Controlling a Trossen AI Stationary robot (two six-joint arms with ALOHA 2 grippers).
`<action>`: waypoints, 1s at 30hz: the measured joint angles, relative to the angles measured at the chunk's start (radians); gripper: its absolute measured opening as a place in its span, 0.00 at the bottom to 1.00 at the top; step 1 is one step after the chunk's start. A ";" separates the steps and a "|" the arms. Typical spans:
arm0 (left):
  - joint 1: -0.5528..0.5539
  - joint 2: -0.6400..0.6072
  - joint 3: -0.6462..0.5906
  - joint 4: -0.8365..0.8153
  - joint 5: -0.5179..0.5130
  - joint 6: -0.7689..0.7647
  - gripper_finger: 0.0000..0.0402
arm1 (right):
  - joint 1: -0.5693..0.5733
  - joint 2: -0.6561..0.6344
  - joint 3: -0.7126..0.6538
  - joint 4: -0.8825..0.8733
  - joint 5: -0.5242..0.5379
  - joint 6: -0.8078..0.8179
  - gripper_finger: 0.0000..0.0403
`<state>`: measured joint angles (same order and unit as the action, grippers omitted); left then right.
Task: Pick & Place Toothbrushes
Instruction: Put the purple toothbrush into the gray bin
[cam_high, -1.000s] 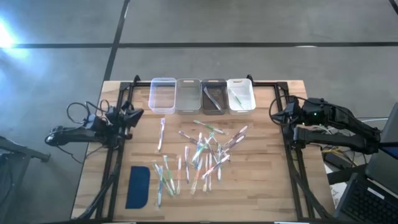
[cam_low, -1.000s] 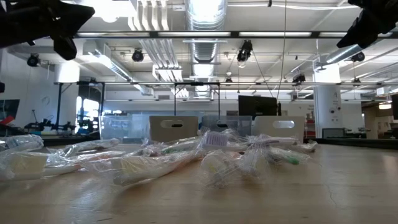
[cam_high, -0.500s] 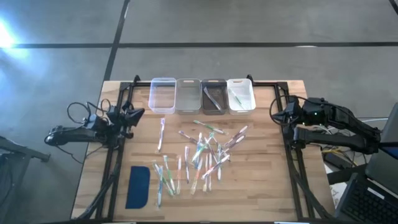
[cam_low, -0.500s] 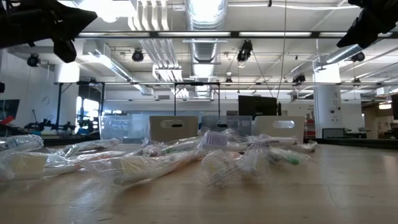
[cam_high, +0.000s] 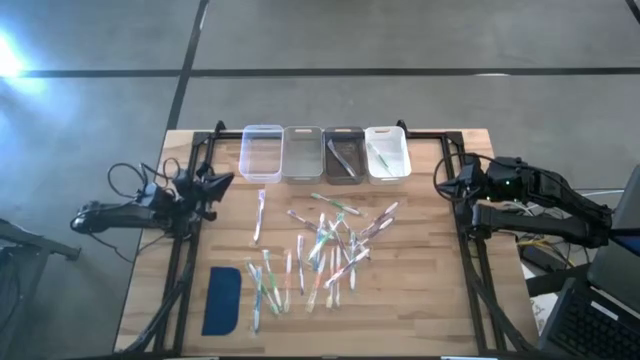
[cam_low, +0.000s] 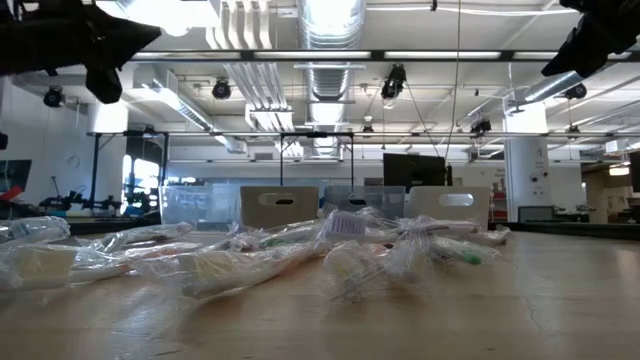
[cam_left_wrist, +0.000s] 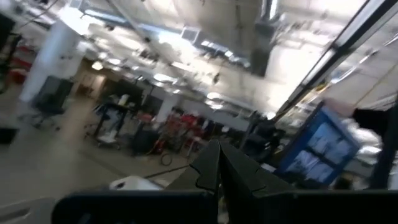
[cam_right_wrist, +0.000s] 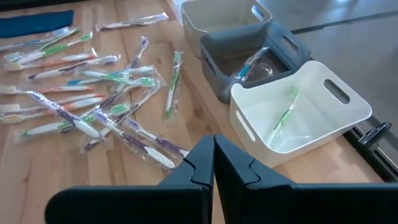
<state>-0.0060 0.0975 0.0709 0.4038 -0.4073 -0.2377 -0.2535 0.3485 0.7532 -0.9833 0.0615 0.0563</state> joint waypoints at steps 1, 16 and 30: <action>0.000 0.015 0.019 -0.041 -0.029 0.004 0.04 | 0.000 0.000 0.000 0.000 0.000 0.000 0.02; 0.000 0.200 0.264 -0.220 -0.231 0.127 0.04 | 0.000 0.000 0.000 0.000 0.000 0.000 0.02; 0.000 0.373 0.538 -0.565 -0.302 0.071 0.04 | 0.000 0.000 0.000 0.000 0.000 0.000 0.02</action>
<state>-0.0062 0.4706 0.6085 -0.1611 -0.7095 -0.1668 -0.2536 0.3489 0.7536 -0.9836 0.0616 0.0566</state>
